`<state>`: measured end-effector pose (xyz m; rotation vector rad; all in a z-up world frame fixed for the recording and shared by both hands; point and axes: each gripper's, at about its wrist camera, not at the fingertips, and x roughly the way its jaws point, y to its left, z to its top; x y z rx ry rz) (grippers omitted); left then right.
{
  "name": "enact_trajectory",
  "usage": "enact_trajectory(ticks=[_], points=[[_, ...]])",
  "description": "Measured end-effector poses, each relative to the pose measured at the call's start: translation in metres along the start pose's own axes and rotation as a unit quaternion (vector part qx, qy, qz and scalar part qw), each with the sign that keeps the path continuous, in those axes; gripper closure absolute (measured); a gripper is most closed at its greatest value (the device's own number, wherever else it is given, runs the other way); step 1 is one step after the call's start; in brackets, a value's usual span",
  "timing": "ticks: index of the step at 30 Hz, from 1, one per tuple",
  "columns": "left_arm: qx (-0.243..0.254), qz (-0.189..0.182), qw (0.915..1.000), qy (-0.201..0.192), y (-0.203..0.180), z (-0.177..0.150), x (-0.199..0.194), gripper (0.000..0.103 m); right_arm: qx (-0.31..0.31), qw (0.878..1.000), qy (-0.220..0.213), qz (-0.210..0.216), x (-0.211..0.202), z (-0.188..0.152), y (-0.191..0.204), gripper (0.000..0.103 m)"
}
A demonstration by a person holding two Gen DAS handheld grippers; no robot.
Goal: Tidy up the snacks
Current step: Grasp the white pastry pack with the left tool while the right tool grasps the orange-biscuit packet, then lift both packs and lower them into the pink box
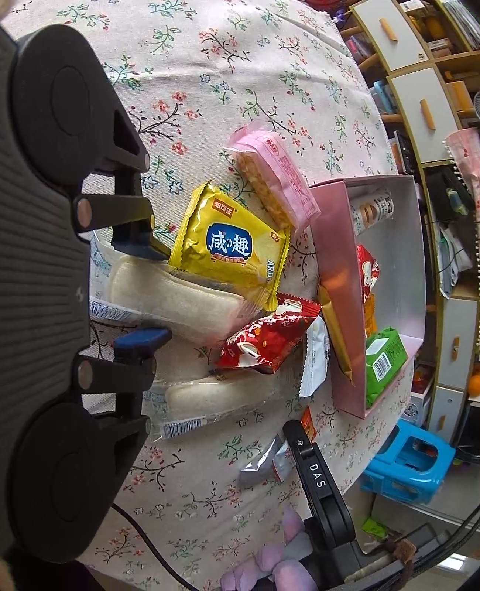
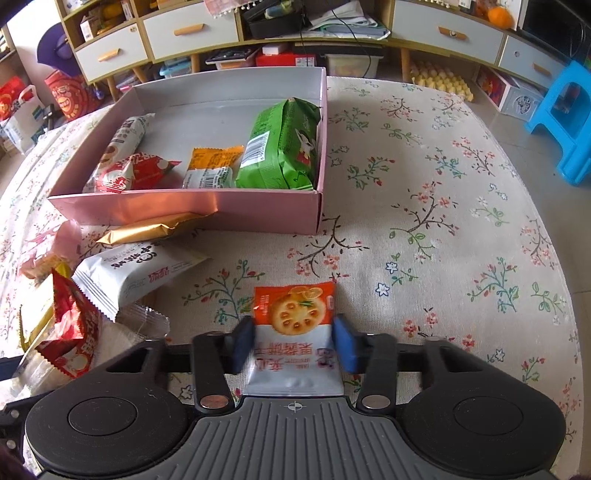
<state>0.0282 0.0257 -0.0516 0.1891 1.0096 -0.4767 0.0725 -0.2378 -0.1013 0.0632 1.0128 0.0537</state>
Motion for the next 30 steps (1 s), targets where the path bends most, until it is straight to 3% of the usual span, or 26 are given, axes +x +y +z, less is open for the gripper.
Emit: enact_trajectory(ticks=[7,19,30], points=[[-0.011,-0.023,0.9997,0.008,-0.002,0.0,-0.009,0.081,0.02,1.0,0.001,0.009,-0.01,0.003,-0.005,0.063],[-0.075,-0.054,0.9957,0.008,0.008,0.005,-0.024,0.084,0.075,0.995,0.001,0.068,-0.034,0.011,-0.014,0.063],[-0.129,-0.075,0.9882,-0.035,0.026,0.02,-0.045,0.085,0.109,0.989,-0.017,0.103,-0.049,0.023,-0.015,0.063]])
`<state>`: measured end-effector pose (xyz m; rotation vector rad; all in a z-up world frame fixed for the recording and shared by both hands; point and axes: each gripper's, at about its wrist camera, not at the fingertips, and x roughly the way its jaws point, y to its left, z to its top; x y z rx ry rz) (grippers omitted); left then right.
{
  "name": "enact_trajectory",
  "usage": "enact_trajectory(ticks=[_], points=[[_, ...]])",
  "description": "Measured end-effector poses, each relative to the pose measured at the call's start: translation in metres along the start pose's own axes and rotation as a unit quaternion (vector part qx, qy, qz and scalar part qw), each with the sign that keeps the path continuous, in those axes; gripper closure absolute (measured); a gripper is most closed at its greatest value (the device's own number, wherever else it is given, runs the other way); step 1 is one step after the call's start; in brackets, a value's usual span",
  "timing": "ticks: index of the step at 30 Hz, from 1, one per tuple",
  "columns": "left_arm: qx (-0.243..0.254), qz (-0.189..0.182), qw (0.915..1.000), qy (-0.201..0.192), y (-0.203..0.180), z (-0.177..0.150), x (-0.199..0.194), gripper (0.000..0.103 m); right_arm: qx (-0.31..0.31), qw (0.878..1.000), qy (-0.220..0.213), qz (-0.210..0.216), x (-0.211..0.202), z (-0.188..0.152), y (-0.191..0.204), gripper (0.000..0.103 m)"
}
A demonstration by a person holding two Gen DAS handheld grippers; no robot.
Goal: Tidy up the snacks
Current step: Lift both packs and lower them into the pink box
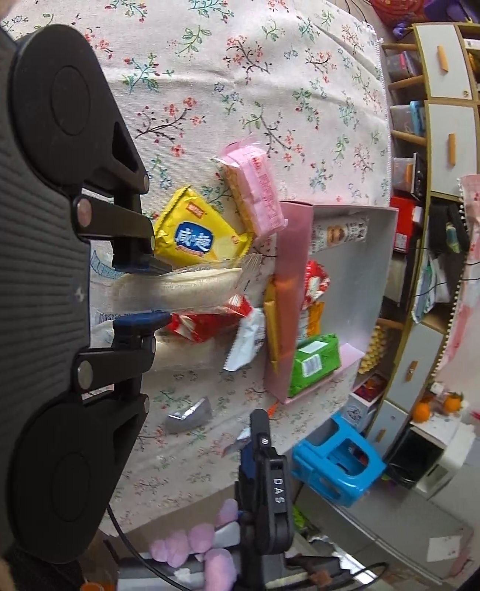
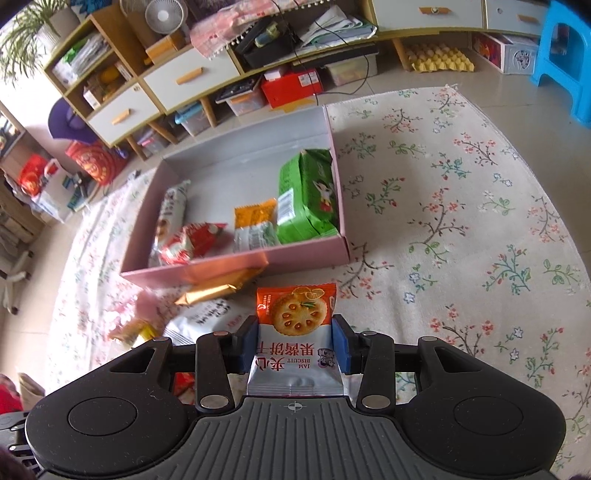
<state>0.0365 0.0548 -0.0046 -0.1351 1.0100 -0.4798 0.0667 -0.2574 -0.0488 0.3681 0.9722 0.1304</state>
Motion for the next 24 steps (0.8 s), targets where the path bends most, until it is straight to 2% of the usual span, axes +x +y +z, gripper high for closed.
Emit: enact_trajectory(ticks=[12,19,24], points=[[-0.048,-0.014,0.9955,-0.081,0.014,0.037,0.008,0.085,0.012,0.998,-0.039,0.057,0.014,0.013,0.012,0.063],[-0.069,-0.019,0.9915,-0.109,0.023,0.059,0.03,0.085,0.005,0.993,-0.065,0.095,0.036,0.028,0.016,0.063],[-0.083,-0.018,0.9891,-0.12,0.023,0.072,0.047,0.085,0.004,0.991,-0.065,0.113,0.052,0.04,0.017,0.063]])
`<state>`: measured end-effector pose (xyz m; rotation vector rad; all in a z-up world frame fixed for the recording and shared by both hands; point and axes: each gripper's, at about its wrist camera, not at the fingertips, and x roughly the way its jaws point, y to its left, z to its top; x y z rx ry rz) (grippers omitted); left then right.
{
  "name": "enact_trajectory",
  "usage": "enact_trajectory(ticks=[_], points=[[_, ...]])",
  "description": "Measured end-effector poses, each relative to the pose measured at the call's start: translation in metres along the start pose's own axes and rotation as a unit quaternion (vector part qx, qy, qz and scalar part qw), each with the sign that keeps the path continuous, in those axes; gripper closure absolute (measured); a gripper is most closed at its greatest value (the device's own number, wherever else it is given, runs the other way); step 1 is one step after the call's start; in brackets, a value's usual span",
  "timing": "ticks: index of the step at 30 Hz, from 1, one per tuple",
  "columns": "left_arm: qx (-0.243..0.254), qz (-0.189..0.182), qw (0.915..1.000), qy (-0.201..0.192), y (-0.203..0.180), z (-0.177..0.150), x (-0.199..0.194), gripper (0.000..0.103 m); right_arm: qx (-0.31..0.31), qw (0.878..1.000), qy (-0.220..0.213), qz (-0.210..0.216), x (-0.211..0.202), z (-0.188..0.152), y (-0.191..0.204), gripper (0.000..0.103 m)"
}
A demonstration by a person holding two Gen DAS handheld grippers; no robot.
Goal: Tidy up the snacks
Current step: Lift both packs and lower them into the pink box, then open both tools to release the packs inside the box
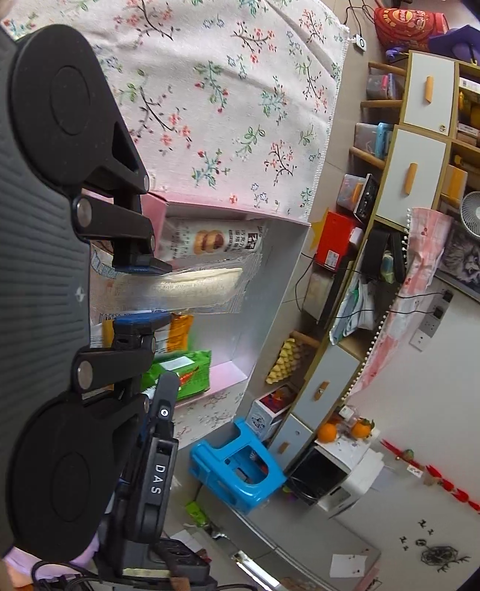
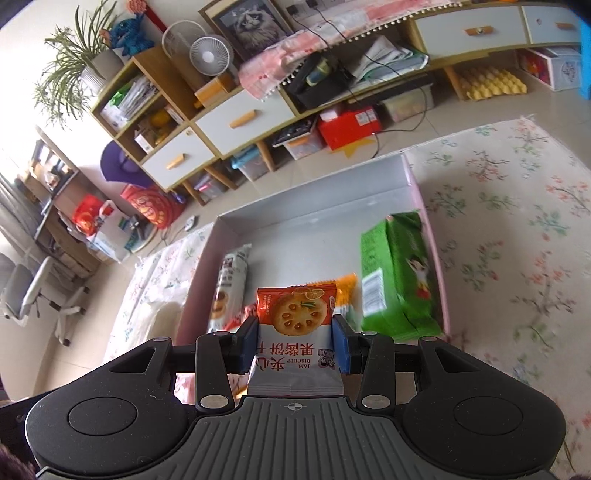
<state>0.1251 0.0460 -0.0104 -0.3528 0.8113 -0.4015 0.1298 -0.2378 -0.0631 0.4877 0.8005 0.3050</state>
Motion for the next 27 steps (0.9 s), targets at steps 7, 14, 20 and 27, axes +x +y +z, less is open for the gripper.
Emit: enact_trajectory(ticks=[7,14,20,27], points=[[-0.006,0.001,1.0,0.007,-0.004,0.016,0.033,0.085,0.026,1.0,0.015,0.002,0.025,0.006,-0.006,0.063],[-0.022,0.027,0.9994,0.007,0.006,0.021,0.059,0.085,0.06,0.998,0.008,0.004,0.03,0.009,-0.021,0.063],[-0.045,0.035,0.9984,-0.002,0.01,0.021,0.07,0.085,0.083,0.996,-0.004,0.008,0.032,0.013,-0.032,0.063],[-0.036,0.05,0.9981,0.007,0.005,0.018,0.08,0.084,0.078,0.997,-0.01,0.01,0.034,0.015,-0.032,0.061]])
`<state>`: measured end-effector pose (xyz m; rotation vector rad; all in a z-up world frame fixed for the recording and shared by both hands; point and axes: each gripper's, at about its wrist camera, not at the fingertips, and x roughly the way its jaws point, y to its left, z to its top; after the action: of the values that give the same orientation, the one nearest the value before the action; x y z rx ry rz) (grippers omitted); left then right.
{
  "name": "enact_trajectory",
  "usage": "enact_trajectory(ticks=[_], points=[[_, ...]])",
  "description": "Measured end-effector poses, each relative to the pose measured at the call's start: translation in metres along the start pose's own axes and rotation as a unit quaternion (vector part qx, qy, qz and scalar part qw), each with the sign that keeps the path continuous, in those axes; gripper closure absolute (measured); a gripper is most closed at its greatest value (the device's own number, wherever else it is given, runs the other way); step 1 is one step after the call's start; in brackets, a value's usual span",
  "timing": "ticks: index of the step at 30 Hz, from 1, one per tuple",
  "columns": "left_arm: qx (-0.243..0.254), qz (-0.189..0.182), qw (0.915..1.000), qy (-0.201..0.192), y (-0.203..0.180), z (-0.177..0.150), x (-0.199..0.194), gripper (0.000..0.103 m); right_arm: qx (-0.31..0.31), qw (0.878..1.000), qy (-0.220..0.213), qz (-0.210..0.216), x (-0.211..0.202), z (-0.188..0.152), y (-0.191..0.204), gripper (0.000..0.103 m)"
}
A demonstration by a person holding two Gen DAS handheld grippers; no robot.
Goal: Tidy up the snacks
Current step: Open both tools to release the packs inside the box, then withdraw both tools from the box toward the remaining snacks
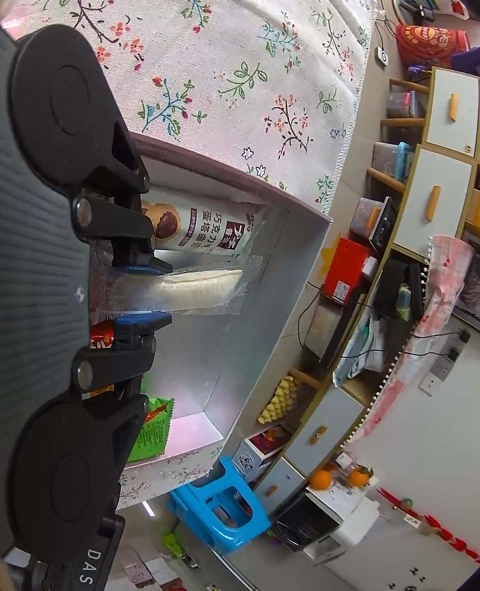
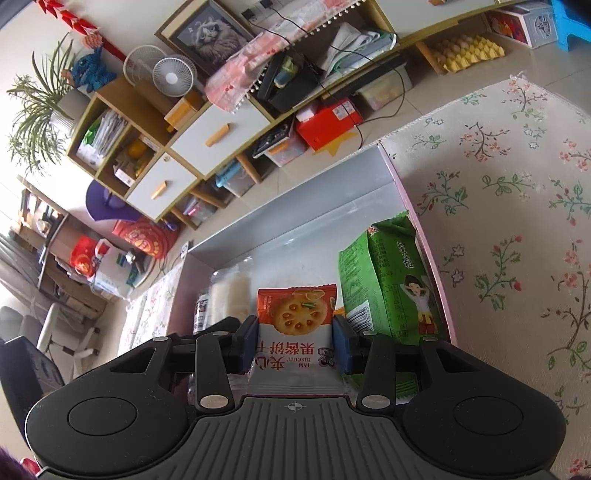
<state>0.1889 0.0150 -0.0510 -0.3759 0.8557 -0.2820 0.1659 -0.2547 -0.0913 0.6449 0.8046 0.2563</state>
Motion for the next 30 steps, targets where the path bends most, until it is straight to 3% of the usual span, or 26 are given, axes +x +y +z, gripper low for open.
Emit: enact_trajectory(ticks=[2,4,9,16,22,30], points=[[-0.001,0.003,1.0,-0.004,-0.001,0.0,-0.002,0.083,0.002,1.0,0.0,0.003,-0.001,0.0,0.0,0.059],[-0.003,0.002,1.0,-0.007,-0.001,0.002,-0.003,0.075,0.006,1.0,0.001,0.005,-0.002,0.001,-0.001,0.057],[0.004,0.003,0.9999,-0.012,-0.006,0.003,-0.011,0.062,0.018,1.0,-0.003,0.025,-0.008,0.004,-0.001,0.034],[0.027,0.018,0.9993,-0.02,-0.007,0.003,-0.037,0.038,-0.005,1.0,-0.008,0.011,-0.026,0.006,0.007,0.027],[0.039,0.043,0.9981,-0.019,-0.005,0.001,-0.061,0.016,-0.039,0.999,-0.017,-0.017,-0.05,0.003,0.019,0.014],[0.099,0.101,0.9899,-0.016,-0.008,-0.009,-0.097,0.001,-0.074,0.996,0.004,-0.05,-0.076,-0.011,0.031,0.01]])
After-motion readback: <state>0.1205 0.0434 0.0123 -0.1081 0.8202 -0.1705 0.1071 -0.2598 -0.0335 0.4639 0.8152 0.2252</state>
